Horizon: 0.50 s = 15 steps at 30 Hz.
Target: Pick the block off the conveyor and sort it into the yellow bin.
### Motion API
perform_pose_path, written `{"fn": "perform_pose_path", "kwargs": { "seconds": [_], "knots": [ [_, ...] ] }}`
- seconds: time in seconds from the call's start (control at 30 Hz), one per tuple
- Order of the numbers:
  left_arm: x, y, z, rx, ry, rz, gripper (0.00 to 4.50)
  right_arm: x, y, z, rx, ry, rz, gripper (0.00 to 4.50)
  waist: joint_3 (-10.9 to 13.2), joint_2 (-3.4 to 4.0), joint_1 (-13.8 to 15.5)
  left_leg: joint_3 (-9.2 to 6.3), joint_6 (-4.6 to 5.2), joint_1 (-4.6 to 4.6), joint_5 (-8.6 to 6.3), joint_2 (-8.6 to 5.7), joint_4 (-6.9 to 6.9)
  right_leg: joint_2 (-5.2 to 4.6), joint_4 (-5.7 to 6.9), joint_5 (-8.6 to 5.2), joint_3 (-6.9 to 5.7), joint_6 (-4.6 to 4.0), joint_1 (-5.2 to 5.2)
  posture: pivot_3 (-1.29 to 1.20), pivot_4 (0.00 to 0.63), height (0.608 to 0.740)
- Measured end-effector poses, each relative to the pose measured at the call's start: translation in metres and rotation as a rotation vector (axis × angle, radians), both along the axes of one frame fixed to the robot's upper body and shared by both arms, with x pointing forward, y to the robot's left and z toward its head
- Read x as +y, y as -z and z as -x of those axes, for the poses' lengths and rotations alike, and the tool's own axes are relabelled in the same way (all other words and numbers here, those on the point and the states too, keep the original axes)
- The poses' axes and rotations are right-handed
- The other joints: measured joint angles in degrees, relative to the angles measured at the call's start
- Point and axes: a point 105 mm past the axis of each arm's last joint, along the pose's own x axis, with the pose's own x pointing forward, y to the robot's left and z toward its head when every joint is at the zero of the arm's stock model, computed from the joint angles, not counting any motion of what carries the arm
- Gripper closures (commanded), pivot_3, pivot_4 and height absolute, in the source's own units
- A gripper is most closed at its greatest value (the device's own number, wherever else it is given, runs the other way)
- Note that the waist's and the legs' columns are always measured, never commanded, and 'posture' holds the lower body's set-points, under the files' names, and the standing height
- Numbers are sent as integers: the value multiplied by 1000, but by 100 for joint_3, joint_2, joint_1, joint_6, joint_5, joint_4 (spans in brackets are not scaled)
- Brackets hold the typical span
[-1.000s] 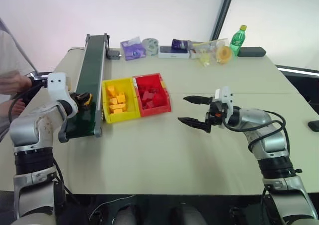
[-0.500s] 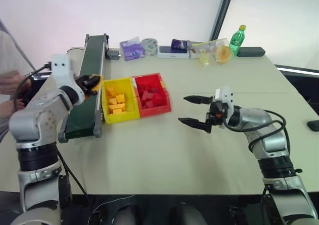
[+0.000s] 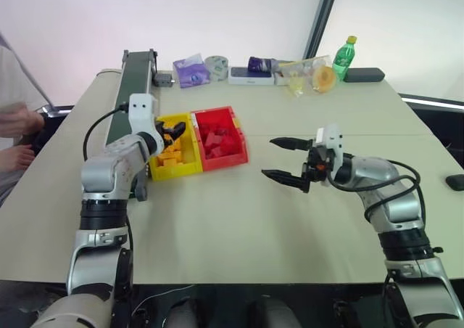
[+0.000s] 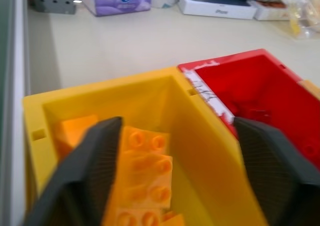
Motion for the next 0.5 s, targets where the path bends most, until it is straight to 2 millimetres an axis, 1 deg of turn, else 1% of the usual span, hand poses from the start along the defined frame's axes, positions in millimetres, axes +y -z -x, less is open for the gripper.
{"fn": "perform_pose_path", "kwargs": {
  "seconds": [0.1,0.17,0.23,0.27,0.3,0.4,0.47,0.5],
  "knots": [
    [0,-6,1,-28,9,-6,51,0,-1,0,-5,2,-1,0,0,0,4,0,0,0,0,-1,0,0,0,0,0,0,0,0,150,740],
    [-1,-20,7,-83,56,-1,51,1,-1,0,-5,2,-1,0,0,0,3,0,0,-1,0,-1,-1,0,0,0,0,0,0,0,150,740],
    [6,-38,19,-148,87,-9,51,0,-1,1,-4,3,0,0,0,0,-19,1,0,0,0,1,-3,-2,0,0,1,0,-1,0,150,740],
    [13,-44,26,-172,101,-23,51,0,-1,1,-4,1,0,0,0,1,-42,2,-1,1,0,2,-7,0,0,0,2,0,-3,0,150,740],
    [23,-49,39,-194,122,-40,51,-1,-2,1,-4,3,1,0,1,2,-68,2,-2,3,1,5,-11,1,0,0,6,-1,-5,0,150,740],
    [46,-52,65,-214,154,-96,51,-5,-3,0,-7,9,5,0,2,3,-79,0,-5,3,3,8,-14,0,1,-1,5,-1,-6,0,150,740],
    [60,-43,85,-181,192,-144,51,-5,-4,0,-10,6,4,0,2,3,-88,1,-4,3,2,9,-14,-5,0,-1,5,-1,-5,0,150,740],
    [65,-38,90,-160,196,-151,51,-5,-4,0,-9,4,4,0,2,4,-77,0,-4,2,2,9,-13,-6,0,-1,4,-1,-5,0,150,740]
  ]
}}
